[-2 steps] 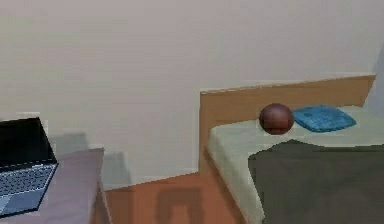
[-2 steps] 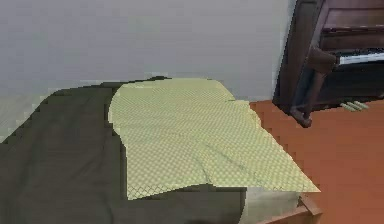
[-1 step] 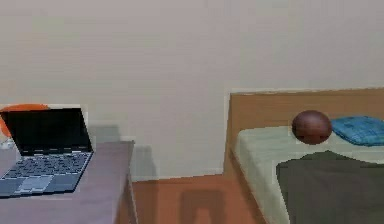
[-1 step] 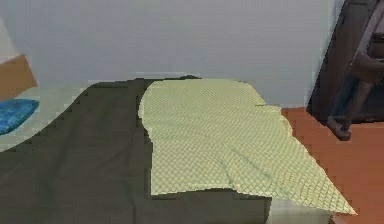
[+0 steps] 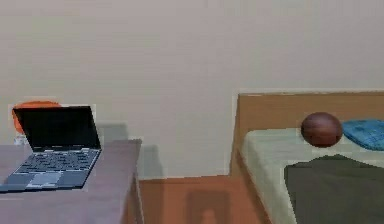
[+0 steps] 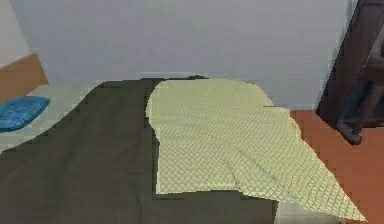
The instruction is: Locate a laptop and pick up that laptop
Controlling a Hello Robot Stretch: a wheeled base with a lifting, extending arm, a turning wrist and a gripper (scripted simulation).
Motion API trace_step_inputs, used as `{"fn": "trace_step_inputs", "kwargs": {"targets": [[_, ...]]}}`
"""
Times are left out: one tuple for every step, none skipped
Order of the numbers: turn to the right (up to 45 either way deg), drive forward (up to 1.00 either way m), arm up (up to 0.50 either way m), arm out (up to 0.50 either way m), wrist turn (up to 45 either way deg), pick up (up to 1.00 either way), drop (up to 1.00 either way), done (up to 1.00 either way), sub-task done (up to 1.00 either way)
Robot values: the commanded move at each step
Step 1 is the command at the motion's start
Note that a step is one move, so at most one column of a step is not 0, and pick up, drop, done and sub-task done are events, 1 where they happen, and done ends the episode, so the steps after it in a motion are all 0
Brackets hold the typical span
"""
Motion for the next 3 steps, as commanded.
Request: {"fn": "trace_step_inputs", "kwargs": {"targets": [[-45.0,0.00,0.00,0.00,0.0,0.00,0.00,0.00,0.00],[-45.0,0.00,0.00,0.00,0.0,0.00,0.00,0.00,0.00],[-3.0,0.00,0.00,0.00,0.0,0.00,0.00,0.00,0.00]]}}
